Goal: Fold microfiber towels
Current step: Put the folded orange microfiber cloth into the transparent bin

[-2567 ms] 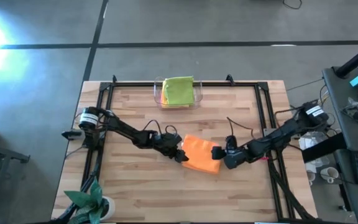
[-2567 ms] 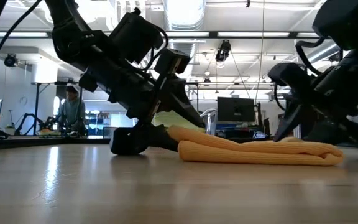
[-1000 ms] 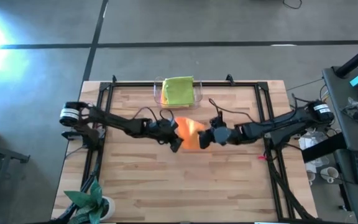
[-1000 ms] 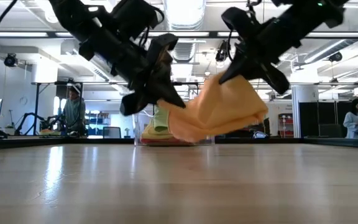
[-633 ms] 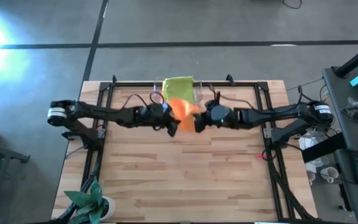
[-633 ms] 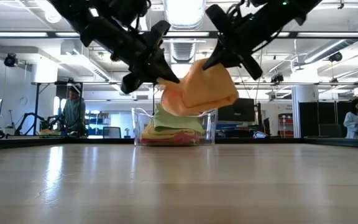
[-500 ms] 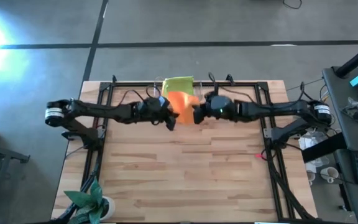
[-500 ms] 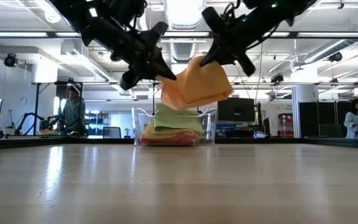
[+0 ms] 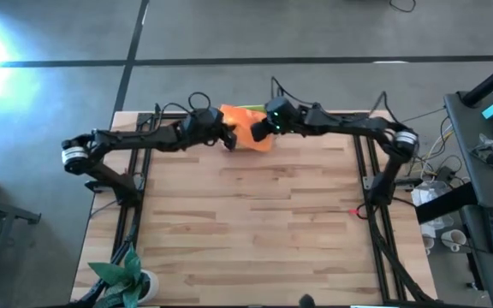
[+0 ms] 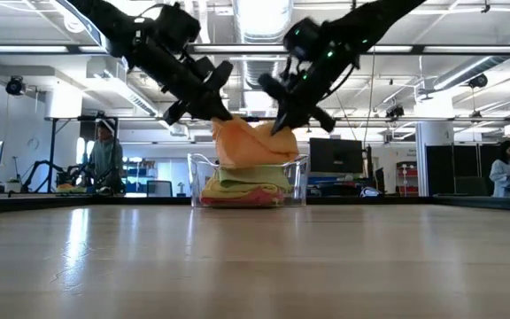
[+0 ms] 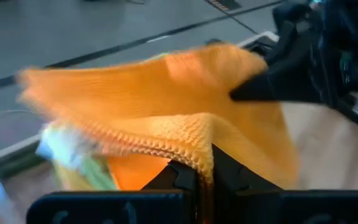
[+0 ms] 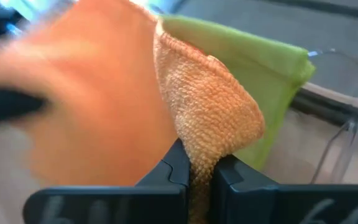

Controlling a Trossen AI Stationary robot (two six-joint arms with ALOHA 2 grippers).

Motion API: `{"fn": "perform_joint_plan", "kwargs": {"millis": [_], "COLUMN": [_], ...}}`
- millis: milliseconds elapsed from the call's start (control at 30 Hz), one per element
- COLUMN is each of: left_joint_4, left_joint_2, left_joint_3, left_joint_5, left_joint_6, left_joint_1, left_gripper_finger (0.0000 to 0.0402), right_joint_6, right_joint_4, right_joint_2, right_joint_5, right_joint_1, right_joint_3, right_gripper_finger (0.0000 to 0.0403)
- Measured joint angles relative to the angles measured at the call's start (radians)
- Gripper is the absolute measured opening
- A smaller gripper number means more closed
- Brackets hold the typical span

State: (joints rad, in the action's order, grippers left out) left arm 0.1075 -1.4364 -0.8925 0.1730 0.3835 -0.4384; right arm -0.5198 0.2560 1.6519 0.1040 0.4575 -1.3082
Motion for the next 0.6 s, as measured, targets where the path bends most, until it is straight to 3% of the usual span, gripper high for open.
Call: {"fn": "perform_joint_plan", "kwargs": {"millis": [267, 600], "left_joint_4": [-0.019, -0.015], "left_joint_2": [-0.03, -0.051], "left_joint_3": [0.004, -0.019], "left_joint_5": [-0.04, -0.055], "left_joint_6": [-0.058, -0.064], "left_joint_1": [-0.08, -0.086], "left_gripper_finger": [0.0001, 0.0001], "right_joint_6": [0.075, 0.192], "right_joint_4": [0.083, 0.091], "right_joint_2": [0.166, 0.169], "right_joint_5": [0.0, 0.0], "right_joint_1": [0.053, 0.083], "right_joint_3": [-0.176, -0.262], "right_gripper_finger": [0.0011, 0.0011]}}
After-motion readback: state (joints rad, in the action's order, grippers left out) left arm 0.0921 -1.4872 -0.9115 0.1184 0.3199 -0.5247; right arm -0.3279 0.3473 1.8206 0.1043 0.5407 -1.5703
